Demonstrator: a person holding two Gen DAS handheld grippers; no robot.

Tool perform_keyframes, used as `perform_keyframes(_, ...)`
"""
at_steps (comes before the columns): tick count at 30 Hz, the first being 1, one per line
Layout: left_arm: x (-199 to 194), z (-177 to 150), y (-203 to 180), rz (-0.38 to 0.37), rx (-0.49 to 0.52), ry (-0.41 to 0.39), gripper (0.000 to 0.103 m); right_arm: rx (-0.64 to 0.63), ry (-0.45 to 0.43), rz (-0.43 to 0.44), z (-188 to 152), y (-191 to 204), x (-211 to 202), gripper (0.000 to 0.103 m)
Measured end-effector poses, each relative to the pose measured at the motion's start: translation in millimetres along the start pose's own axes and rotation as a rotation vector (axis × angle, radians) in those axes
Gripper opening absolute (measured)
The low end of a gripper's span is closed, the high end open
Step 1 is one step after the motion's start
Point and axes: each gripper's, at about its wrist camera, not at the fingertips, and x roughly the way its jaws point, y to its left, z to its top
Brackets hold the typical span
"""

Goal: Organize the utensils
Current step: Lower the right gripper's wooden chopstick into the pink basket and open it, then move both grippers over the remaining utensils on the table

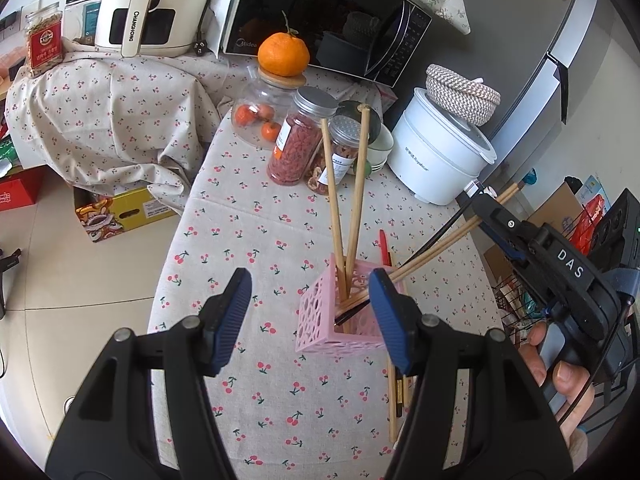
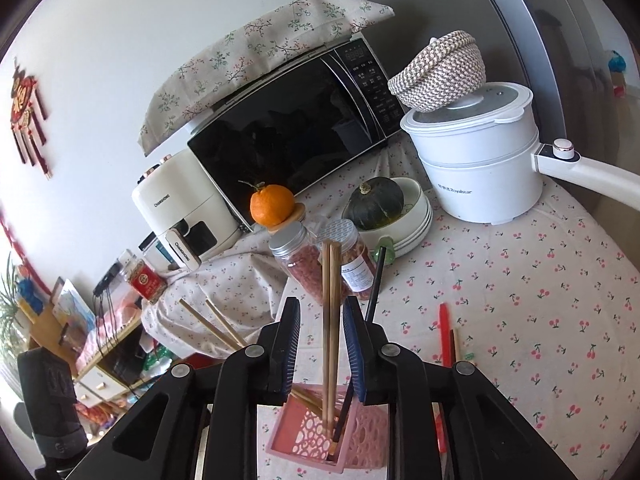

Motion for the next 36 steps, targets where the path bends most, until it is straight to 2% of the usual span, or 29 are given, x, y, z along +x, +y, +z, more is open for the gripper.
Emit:
perform_keyframes(3,1,0,0,-0.002,-0.003,0.002,0.062,-0.036,-0.007,-0.010,3,4,3,0.026)
perform_keyframes(6,2,0,-1,-0.002,0.000,0.005,0.062,-0.063,0.003,-0.019,3,8,7,0.016)
perform_keyframes(11,4,-2,-4,-0.004,0.010,0.015,0.062,-0.071,-0.009,-0.029,5,9,0,0.018)
perform_keyframes(17,5,-8,-12,-0.015,0.037,0.042,0.063,-0.075,-0.019,-0.045,12,4,-25,0.042)
perform_keyframes(20,4,-14,-19,-0.019,0.066,0.059,0.067,-0.080,0.005,-0.069,12,-3,-40,0.051)
perform_keyframes(25,7,-29,-35,-0.026,0.128,0.114,0.074,-0.106,0.086,-0.159,2,-22,-62,0.063)
perform_keyframes(28,12,-40,-46,-0.030,0.161,0.154,0.075,-0.125,0.183,-0.230,-9,-33,-68,0.068)
perform_keyframes(31,17,-52,-58,-0.038,0.185,0.192,0.075,-0.141,0.285,-0.293,-22,-46,-69,0.069)
perform_keyframes(36,26,-68,-78,-0.034,0.231,0.234,0.075,-0.126,0.359,-0.327,-35,-69,-77,0.072)
